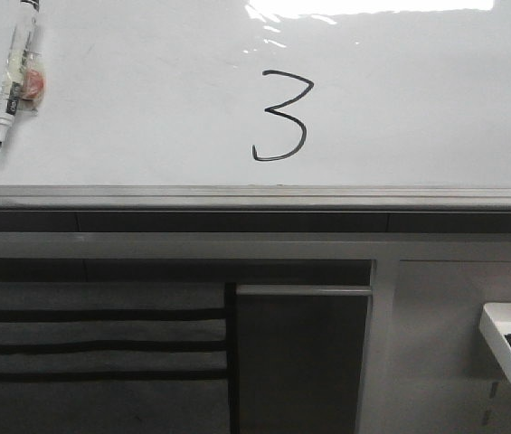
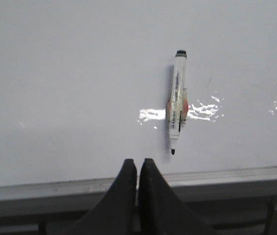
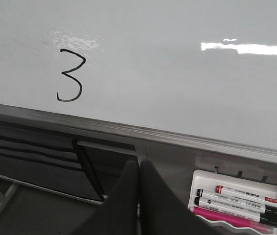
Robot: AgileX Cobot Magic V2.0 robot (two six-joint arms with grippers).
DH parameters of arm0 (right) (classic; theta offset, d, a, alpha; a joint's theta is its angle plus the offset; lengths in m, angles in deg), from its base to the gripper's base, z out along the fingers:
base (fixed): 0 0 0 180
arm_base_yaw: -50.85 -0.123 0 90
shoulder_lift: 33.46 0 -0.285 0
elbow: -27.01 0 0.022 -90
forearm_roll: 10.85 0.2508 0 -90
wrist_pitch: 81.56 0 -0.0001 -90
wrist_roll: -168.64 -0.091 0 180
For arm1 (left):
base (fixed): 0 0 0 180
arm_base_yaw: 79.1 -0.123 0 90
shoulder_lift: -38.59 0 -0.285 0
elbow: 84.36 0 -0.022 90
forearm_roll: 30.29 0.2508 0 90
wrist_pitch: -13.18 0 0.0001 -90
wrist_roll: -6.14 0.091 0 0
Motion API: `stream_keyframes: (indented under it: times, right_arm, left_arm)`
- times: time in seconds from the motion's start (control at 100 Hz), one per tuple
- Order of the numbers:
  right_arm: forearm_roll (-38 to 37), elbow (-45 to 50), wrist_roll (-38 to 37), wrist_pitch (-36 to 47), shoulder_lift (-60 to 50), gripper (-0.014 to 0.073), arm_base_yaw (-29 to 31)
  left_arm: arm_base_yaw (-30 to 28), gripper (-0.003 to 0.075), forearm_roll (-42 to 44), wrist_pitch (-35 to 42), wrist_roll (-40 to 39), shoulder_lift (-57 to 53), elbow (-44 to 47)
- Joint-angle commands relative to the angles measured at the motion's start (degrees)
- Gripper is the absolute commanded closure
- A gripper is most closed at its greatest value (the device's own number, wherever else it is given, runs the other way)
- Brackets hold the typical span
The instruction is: Write number 3 on whiteboard
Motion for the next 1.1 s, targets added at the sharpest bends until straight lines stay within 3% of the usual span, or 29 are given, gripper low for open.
stream_keyframes:
  times: [0.0, 0.18, 0.34, 0.5, 0.56, 1.09]
  right_arm:
    - [-0.94, -1.29, 0.00, 3.89, 0.23, 0.0668, 0.31]
    - [-0.94, -1.29, 0.00, 3.89, 0.23, 0.0668, 0.31]
    - [-0.94, -1.29, 0.00, 3.89, 0.23, 0.0668, 0.31]
    - [-0.94, -1.29, 0.00, 3.89, 0.23, 0.0668, 0.31]
    - [-0.94, -1.29, 0.00, 3.80, 0.23, 0.0668, 0.31]
    - [-0.94, -1.29, 0.00, 3.80, 0.23, 0.0668, 0.31]
  left_arm:
    - [1.21, 0.0738, 0.09, 9.63, -0.35, -4.76, 2.47]
    - [0.55, 0.0738, 0.35, 15.02, -0.35, -13.35, 10.74]
    - [0.46, 0.0738, 1.26, 14.49, -1.14, -15.87, 14.57]
    - [0.41, 0.0738, 21.56, 15.27, -21.66, -18.45, 17.33]
    - [0.17, 0.0738, 25.56, 15.92, -27.34, -18.45, 18.61]
    - [-0.03, 0.0738, 25.72, 15.19, -27.51, -18.45, 18.87]
